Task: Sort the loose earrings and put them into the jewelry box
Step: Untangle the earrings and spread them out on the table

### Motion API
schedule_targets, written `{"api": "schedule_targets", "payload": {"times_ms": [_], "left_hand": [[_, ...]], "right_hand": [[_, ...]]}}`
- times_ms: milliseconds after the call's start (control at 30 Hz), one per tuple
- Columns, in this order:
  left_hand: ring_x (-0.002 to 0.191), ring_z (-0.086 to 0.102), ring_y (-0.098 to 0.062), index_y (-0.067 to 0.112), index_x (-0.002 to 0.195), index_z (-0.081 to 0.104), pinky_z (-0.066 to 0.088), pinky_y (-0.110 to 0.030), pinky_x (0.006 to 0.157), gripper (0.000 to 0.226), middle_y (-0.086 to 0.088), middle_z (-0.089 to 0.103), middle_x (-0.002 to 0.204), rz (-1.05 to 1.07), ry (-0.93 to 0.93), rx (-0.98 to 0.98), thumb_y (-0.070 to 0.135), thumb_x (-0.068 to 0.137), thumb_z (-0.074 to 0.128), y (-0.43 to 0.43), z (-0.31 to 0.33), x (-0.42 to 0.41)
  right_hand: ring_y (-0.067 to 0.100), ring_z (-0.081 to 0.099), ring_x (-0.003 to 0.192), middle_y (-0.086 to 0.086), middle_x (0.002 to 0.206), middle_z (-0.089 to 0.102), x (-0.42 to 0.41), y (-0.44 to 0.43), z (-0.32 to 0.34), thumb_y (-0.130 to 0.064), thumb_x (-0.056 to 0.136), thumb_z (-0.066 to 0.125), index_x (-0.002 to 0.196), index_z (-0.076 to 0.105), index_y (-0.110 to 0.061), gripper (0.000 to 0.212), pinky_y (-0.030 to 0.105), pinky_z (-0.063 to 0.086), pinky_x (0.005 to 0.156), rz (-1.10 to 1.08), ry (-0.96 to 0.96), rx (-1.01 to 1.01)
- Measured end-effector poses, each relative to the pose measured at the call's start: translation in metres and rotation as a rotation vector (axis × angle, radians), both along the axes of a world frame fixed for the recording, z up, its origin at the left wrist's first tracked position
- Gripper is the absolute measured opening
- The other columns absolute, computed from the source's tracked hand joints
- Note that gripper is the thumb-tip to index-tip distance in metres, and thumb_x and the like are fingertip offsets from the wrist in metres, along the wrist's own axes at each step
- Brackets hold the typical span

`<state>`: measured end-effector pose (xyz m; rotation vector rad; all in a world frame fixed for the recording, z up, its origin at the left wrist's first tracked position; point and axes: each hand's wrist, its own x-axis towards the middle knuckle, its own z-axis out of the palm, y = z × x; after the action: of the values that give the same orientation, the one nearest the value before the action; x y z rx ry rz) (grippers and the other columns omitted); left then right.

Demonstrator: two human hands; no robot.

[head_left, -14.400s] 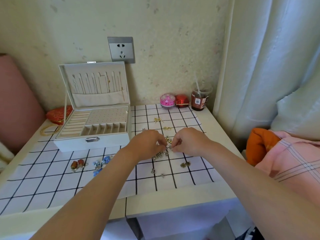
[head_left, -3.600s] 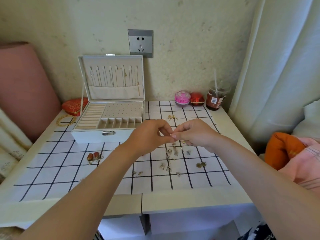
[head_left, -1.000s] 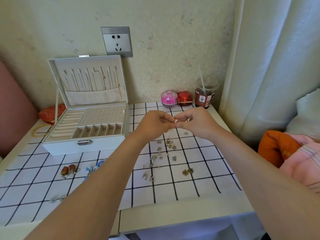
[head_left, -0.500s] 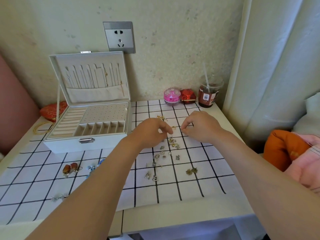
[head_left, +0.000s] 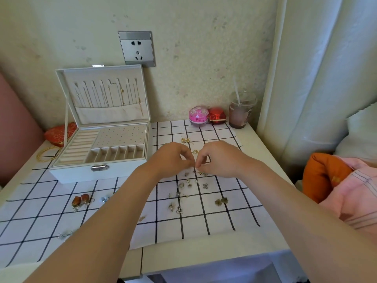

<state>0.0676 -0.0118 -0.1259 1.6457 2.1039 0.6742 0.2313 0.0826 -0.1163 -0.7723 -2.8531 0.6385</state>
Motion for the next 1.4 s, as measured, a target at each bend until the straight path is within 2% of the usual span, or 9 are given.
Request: {"api": "schedule_targets", "payload": {"times_ms": [200, 433, 567, 700, 800, 900, 1067, 1300, 1400], "left_hand": [[0.081, 0.065, -0.011, 0.026, 0.082, 0.067, 0.051, -0.024, 0.075, 0.007, 0.007, 0.071, 0.085, 0.073, -0.1, 0.12, 0.025, 0.087, 0.071, -0.011, 0.015, -0.009], [0.068, 0.059, 0.0, 0.031, 0.098, 0.065, 0.048, -0.018, 0.068, 0.011, 0.014, 0.066, 0.086, 0.075, -0.05, 0.174, 0.023, 0.092, 0.066, -0.015, 0.023, -0.018], [0.075, 0.061, -0.005, 0.034, 0.09, 0.068, 0.051, -0.025, 0.076, 0.012, 0.017, 0.065, 0.083, 0.089, 0.022, 0.167, 0.023, 0.088, 0.071, -0.014, 0.023, -0.029], [0.075, 0.062, -0.005, 0.029, 0.101, 0.071, 0.051, -0.026, 0.077, 0.014, 0.019, 0.062, 0.081, 0.12, 0.109, 0.155, 0.023, 0.089, 0.07, -0.008, 0.023, -0.043], [0.077, 0.059, -0.003, 0.031, 0.1, 0.072, 0.045, -0.022, 0.076, 0.012, 0.019, 0.064, 0.081, 0.109, 0.197, 0.124, 0.025, 0.09, 0.069, -0.002, 0.02, -0.049], [0.084, 0.061, -0.004, 0.032, 0.1, 0.071, 0.039, -0.02, 0.075, 0.013, 0.015, 0.069, 0.095, 0.051, 0.289, 0.068, 0.025, 0.091, 0.066, 0.006, 0.017, -0.047], [0.1, 0.06, -0.015, 0.034, 0.098, 0.069, 0.049, -0.029, 0.083, 0.014, 0.009, 0.065, 0.108, -0.001, 0.394, -0.08, 0.023, 0.091, 0.062, 0.02, 0.004, -0.038], [0.096, 0.06, -0.015, 0.034, 0.092, 0.069, 0.05, -0.031, 0.082, 0.015, 0.01, 0.065, 0.103, -0.01, 0.415, -0.109, 0.022, 0.09, 0.06, 0.022, 0.0, -0.035], [0.098, 0.06, -0.014, 0.032, 0.096, 0.07, 0.05, -0.031, 0.085, 0.012, 0.009, 0.065, 0.108, 0.014, 0.368, -0.07, 0.025, 0.09, 0.062, 0.023, 0.002, -0.033]], "right_hand": [[0.0, 0.062, 0.086, -0.019, 0.09, 0.071, -0.006, -0.007, -0.002, -0.031, 0.083, 0.075, 0.091, 0.079, -0.033, 0.009, 0.027, 0.053, 0.079, -0.026, -0.111, -0.029], [0.001, 0.064, 0.089, -0.019, 0.091, 0.074, -0.01, -0.003, 0.001, -0.028, 0.084, 0.076, 0.091, 0.08, -0.031, 0.008, 0.03, 0.054, 0.083, -0.056, -0.152, -0.049], [-0.004, 0.063, 0.086, -0.02, 0.089, 0.073, -0.011, 0.004, 0.006, -0.028, 0.081, 0.08, 0.082, 0.079, -0.031, 0.003, 0.022, 0.049, 0.076, -0.117, 0.026, -0.165], [-0.005, 0.062, 0.08, -0.019, 0.086, 0.071, -0.024, 0.016, 0.008, -0.027, 0.084, 0.079, 0.086, 0.078, -0.028, 0.004, 0.016, 0.042, 0.07, -0.187, 0.259, -0.2], [-0.003, 0.064, 0.082, -0.017, 0.086, 0.071, -0.041, 0.021, 0.0, -0.025, 0.084, 0.079, 0.092, 0.078, -0.027, 0.009, 0.02, 0.047, 0.074, -0.195, 0.251, -0.161], [0.001, 0.065, 0.085, -0.02, 0.084, 0.068, -0.054, 0.028, -0.007, -0.028, 0.084, 0.078, 0.09, 0.079, -0.028, 0.006, 0.027, 0.053, 0.081, -0.236, 0.207, -0.108], [-0.005, 0.06, 0.084, -0.019, 0.085, 0.069, -0.057, 0.051, -0.008, -0.028, 0.087, 0.076, 0.082, 0.076, -0.031, 0.005, 0.023, 0.046, 0.078, -0.285, 0.288, -0.134], [-0.001, 0.063, 0.084, -0.013, 0.093, 0.074, -0.058, 0.051, -0.017, -0.022, 0.086, 0.076, 0.091, 0.079, -0.023, 0.006, 0.016, 0.046, 0.072, -0.155, 0.096, -0.111], [0.004, 0.065, 0.087, -0.014, 0.092, 0.073, -0.053, 0.05, -0.014, -0.023, 0.084, 0.076, 0.088, 0.08, -0.027, 0.007, 0.027, 0.054, 0.079, -0.147, 0.013, -0.002]]}}
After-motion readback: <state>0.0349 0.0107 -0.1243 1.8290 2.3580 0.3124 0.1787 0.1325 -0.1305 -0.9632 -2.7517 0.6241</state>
